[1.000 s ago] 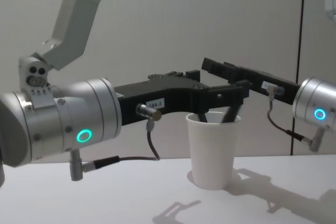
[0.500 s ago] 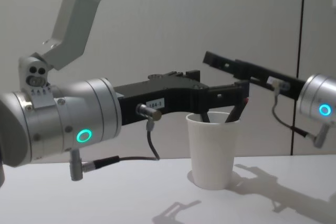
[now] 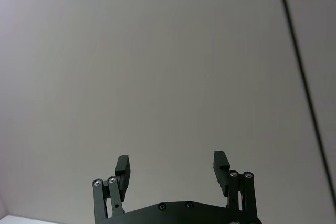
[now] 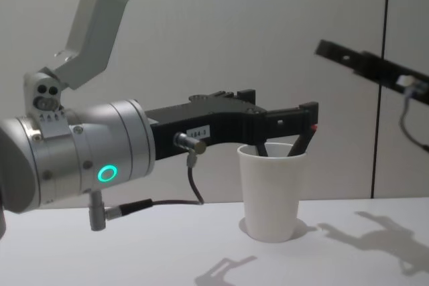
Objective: Place the pen into the pen holder.
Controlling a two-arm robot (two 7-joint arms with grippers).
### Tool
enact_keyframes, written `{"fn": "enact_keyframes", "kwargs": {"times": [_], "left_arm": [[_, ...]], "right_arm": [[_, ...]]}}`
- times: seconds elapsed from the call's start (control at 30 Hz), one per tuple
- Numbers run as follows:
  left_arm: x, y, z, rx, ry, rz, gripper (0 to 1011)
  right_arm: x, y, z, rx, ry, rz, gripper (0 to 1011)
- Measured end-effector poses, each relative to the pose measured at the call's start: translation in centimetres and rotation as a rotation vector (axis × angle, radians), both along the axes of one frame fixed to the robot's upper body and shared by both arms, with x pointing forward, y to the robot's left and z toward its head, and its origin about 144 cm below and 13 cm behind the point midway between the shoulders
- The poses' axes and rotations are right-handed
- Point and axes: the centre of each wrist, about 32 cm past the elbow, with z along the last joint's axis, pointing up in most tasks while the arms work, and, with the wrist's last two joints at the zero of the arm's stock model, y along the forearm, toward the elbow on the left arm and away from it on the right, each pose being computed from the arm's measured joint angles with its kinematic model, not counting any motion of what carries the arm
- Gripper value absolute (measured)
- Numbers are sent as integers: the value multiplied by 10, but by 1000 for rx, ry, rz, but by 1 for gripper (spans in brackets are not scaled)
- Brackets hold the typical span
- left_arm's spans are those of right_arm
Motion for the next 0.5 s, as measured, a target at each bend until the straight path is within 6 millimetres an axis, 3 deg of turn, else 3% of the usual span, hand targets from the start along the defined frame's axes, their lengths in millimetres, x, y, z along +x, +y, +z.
{"fn": "enact_keyframes", "kwargs": {"times": [0.5], "left_arm": [[-2, 1, -2, 13, -5, 51, 1001]], "right_arm": [[-16, -4, -2, -23, 16, -39, 1001]]}}
